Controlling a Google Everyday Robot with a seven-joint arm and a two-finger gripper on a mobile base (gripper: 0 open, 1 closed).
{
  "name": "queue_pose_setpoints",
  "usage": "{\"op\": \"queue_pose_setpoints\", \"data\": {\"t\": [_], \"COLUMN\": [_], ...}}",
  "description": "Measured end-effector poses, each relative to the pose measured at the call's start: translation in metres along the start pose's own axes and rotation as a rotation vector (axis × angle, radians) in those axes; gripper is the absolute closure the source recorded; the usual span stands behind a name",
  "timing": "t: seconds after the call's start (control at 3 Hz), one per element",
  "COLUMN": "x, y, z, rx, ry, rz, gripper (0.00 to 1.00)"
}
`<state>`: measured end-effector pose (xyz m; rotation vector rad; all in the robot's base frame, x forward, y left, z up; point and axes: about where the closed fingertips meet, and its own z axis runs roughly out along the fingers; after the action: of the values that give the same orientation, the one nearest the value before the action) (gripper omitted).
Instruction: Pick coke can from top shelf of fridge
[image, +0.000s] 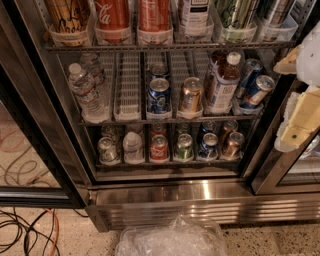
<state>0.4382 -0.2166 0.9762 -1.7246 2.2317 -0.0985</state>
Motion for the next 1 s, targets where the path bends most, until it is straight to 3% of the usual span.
{"op": "queue_pose_setpoints", "data": {"t": [0.67, 1.0], "x": [-0.003, -0.021], "y": [-0.001, 0.007], "z": [-0.003, -0.005], "rx": [0.011, 0.035], "ry": [-0.026, -0.148], "rz": [0.007, 0.014], "gripper": [0.0, 0.0]}}
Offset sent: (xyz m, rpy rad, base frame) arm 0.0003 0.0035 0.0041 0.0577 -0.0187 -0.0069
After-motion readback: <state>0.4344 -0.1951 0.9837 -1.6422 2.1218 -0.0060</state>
